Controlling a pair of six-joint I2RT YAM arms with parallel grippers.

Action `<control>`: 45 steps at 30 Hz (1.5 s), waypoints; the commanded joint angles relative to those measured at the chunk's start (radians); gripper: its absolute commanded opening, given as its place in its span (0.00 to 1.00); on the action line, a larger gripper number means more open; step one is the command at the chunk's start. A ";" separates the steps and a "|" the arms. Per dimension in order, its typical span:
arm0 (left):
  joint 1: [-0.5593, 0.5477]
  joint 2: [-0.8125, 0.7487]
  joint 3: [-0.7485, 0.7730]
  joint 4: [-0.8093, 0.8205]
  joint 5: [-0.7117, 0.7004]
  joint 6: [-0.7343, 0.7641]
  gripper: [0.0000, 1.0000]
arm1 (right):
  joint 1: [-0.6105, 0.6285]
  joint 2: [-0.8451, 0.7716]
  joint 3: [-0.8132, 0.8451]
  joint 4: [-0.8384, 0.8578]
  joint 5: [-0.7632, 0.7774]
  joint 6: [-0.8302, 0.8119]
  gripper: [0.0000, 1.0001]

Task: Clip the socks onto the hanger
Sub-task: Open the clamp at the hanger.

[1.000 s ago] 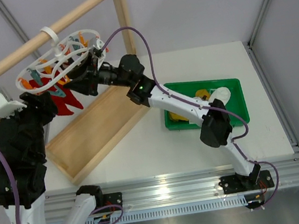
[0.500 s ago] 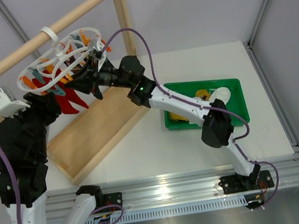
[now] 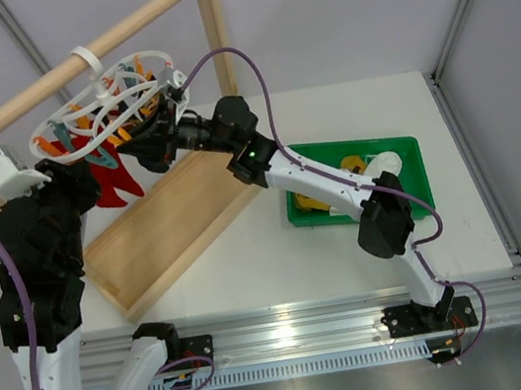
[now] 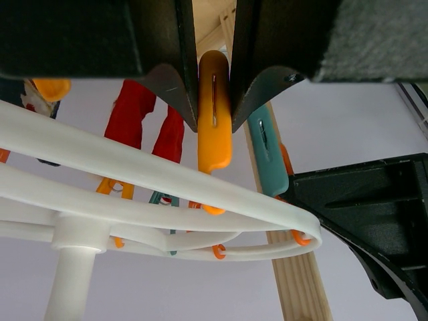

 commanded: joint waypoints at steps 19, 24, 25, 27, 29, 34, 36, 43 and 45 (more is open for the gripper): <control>0.010 -0.001 0.009 0.062 0.019 -0.019 0.01 | -0.019 -0.121 -0.086 0.061 -0.001 -0.011 0.27; 0.010 0.007 0.004 0.059 0.050 -0.021 0.01 | -0.035 -0.159 -0.130 0.034 0.014 -0.017 0.57; 0.010 0.009 0.001 0.058 0.053 -0.024 0.01 | -0.040 -0.173 -0.146 0.029 0.020 -0.022 0.61; 0.010 0.012 -0.010 0.058 0.058 -0.024 0.01 | -0.046 -0.190 -0.163 0.003 0.028 -0.031 0.70; 0.010 0.013 -0.020 0.062 0.059 -0.025 0.01 | -0.052 -0.219 -0.189 -0.035 0.037 -0.042 0.77; 0.010 0.019 -0.033 0.042 0.033 -0.054 0.01 | -0.065 -0.311 -0.314 -0.119 0.083 -0.086 0.83; 0.010 0.025 -0.025 0.033 0.036 -0.071 0.01 | -0.065 -0.357 -0.344 -0.155 0.098 -0.122 0.84; 0.010 0.073 0.041 -0.071 0.071 -0.143 0.01 | -0.072 -0.523 -0.500 -0.320 0.253 -0.224 0.84; 0.010 0.075 0.047 -0.086 0.105 -0.160 0.01 | -0.081 -0.578 -0.557 -0.348 0.320 -0.243 0.85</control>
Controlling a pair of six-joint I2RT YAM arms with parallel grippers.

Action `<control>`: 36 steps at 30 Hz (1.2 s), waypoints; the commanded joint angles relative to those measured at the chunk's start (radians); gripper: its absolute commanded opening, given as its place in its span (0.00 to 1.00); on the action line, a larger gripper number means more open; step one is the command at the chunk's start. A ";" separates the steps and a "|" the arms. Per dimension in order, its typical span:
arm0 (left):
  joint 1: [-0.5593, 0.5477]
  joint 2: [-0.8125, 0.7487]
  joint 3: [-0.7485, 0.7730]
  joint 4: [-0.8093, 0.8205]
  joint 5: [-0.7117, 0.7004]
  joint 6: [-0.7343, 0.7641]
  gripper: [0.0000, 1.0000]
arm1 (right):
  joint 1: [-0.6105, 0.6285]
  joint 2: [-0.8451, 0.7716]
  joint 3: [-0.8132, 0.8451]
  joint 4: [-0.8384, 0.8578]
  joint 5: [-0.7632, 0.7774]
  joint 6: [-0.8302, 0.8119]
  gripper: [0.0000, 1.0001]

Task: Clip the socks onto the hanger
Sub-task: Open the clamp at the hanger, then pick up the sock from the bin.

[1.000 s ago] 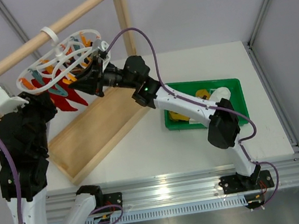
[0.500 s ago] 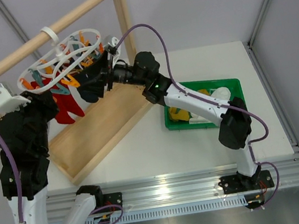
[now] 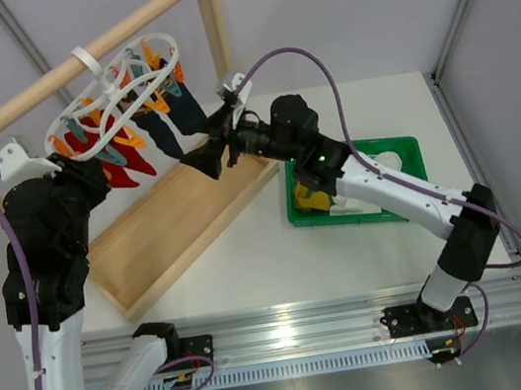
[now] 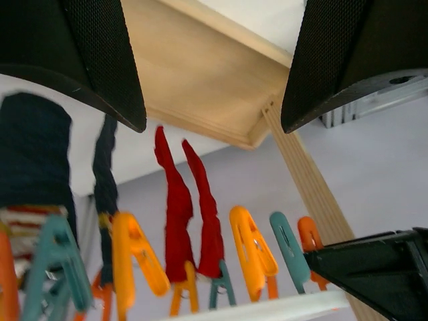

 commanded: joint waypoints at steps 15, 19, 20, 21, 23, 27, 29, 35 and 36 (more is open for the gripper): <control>0.009 -0.004 -0.075 -0.105 -0.120 -0.159 0.01 | -0.319 -0.336 -0.409 -0.352 0.708 0.159 0.91; 0.009 -0.016 -0.121 -0.085 -0.135 -0.169 0.01 | -0.400 -0.304 -0.453 -0.428 0.814 0.196 0.89; 0.009 -0.017 -0.125 -0.084 -0.138 -0.169 0.01 | -0.412 -0.287 -0.452 -0.447 0.825 0.199 0.89; 0.009 -0.021 -0.128 -0.082 -0.141 -0.163 0.01 | -0.421 -0.251 -0.446 -0.483 0.834 0.209 0.89; 0.009 -0.034 -0.147 -0.065 -0.152 -0.156 0.01 | -0.440 -0.220 -0.446 -0.499 0.823 0.208 0.88; 0.009 -0.053 -0.182 -0.038 -0.146 -0.149 0.01 | -0.455 -0.145 -0.449 -0.545 0.843 0.242 0.86; 0.011 -0.053 -0.187 -0.035 -0.142 -0.146 0.01 | -0.498 -0.100 -0.453 -0.570 0.857 0.271 0.84; 0.015 -0.060 -0.205 -0.022 -0.126 -0.133 0.01 | -0.657 -0.054 -0.542 -0.556 0.866 0.383 0.74; 0.018 -0.060 -0.205 -0.021 -0.120 -0.130 0.01 | -0.674 -0.052 -0.553 -0.532 0.852 0.392 0.73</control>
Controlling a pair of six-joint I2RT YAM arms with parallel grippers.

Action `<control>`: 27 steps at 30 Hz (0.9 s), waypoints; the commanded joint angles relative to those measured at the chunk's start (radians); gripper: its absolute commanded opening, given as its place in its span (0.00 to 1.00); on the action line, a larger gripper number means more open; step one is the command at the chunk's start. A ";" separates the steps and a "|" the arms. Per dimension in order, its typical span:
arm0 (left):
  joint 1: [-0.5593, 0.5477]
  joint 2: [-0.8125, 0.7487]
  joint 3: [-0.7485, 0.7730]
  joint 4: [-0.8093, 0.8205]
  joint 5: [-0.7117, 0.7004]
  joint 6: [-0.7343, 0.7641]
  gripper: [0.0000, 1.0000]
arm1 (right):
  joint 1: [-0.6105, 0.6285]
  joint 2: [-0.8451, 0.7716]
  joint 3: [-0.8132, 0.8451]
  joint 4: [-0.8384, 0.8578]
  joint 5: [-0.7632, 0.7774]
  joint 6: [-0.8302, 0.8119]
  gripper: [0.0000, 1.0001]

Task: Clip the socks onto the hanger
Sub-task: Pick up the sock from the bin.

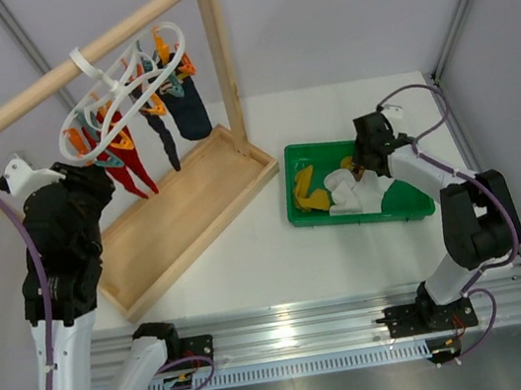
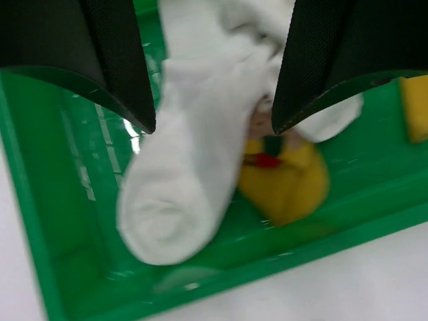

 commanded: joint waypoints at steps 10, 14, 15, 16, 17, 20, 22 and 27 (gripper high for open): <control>0.028 -0.013 -0.041 -0.120 0.000 0.028 0.01 | -0.183 0.132 -0.036 0.148 -0.130 0.144 0.65; 0.031 -0.016 -0.042 -0.117 0.004 0.028 0.01 | -0.214 0.174 -0.041 0.158 -0.130 0.187 0.67; 0.031 -0.017 -0.042 -0.115 0.006 0.029 0.01 | -0.222 0.189 -0.041 0.155 -0.145 0.205 0.67; 0.031 -0.019 -0.042 -0.115 0.006 0.029 0.01 | -0.231 0.195 -0.039 0.150 -0.147 0.214 0.67; 0.031 -0.020 -0.042 -0.115 0.006 0.029 0.01 | -0.232 0.202 -0.035 0.142 -0.145 0.217 0.68; 0.033 -0.027 -0.044 -0.114 0.006 0.029 0.01 | -0.225 0.252 0.010 0.081 -0.157 0.217 0.65; 0.033 -0.030 -0.045 -0.112 0.006 0.029 0.01 | -0.229 0.284 0.024 0.072 -0.200 0.222 0.56; 0.034 -0.036 -0.052 -0.106 0.007 0.031 0.01 | -0.232 0.288 0.011 0.090 -0.228 0.210 0.13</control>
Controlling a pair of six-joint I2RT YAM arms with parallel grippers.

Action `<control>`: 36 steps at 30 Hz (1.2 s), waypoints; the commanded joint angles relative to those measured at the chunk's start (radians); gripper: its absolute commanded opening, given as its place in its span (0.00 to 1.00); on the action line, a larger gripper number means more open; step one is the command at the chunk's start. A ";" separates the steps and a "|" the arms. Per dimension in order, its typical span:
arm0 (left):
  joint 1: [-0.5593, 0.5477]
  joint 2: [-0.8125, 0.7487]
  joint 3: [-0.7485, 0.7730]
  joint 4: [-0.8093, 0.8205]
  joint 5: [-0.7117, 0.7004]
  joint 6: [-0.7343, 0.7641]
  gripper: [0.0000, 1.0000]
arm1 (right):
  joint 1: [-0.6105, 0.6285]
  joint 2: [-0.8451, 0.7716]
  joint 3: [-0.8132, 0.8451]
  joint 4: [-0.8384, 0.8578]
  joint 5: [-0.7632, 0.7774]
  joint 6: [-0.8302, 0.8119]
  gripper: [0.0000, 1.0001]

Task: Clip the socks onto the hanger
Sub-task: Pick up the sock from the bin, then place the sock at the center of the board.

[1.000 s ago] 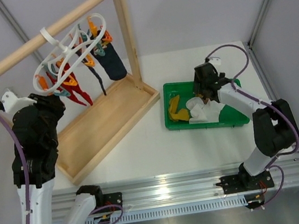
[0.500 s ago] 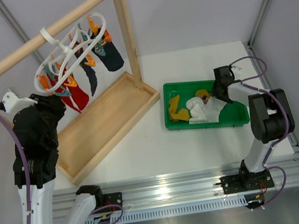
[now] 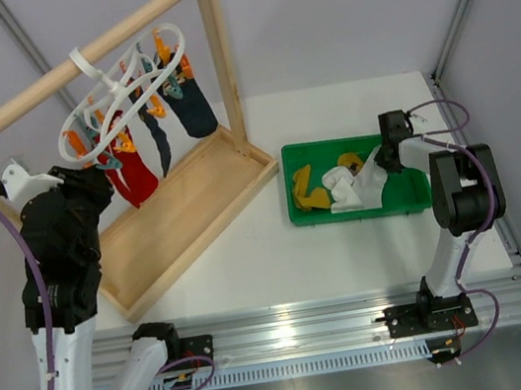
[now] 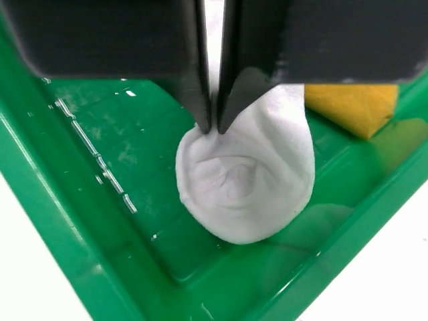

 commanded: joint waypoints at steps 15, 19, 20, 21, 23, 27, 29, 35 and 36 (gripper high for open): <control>0.032 -0.014 -0.030 -0.126 -0.011 0.029 0.01 | 0.237 -0.415 0.156 -0.047 -0.057 -0.341 0.00; 0.038 -0.020 -0.030 -0.124 -0.011 0.029 0.01 | 0.379 -0.514 0.190 -0.055 -0.046 -0.344 0.00; 0.038 -0.022 -0.030 -0.124 -0.011 0.029 0.01 | 0.440 -0.525 0.192 -0.049 -0.046 -0.342 0.00; 0.040 -0.023 -0.030 -0.124 -0.011 0.029 0.01 | 0.474 -0.536 0.190 -0.049 -0.039 -0.333 0.00; 0.041 -0.025 -0.030 -0.124 -0.010 0.029 0.01 | 0.576 -0.556 0.189 -0.035 -0.028 -0.293 0.00; 0.044 -0.033 -0.029 -0.123 -0.006 0.029 0.01 | 0.759 -0.544 0.173 0.015 -0.081 -0.249 0.00; 0.046 -0.036 -0.033 -0.121 -0.008 0.030 0.01 | 0.823 -0.510 0.170 0.034 -0.104 -0.238 0.00; 0.050 -0.039 -0.029 -0.121 -0.003 0.032 0.01 | 0.963 -0.435 0.140 0.069 -0.223 -0.128 0.00; 0.052 -0.037 -0.030 -0.121 -0.002 0.032 0.01 | 0.969 -0.420 0.111 0.072 -0.186 -0.073 0.00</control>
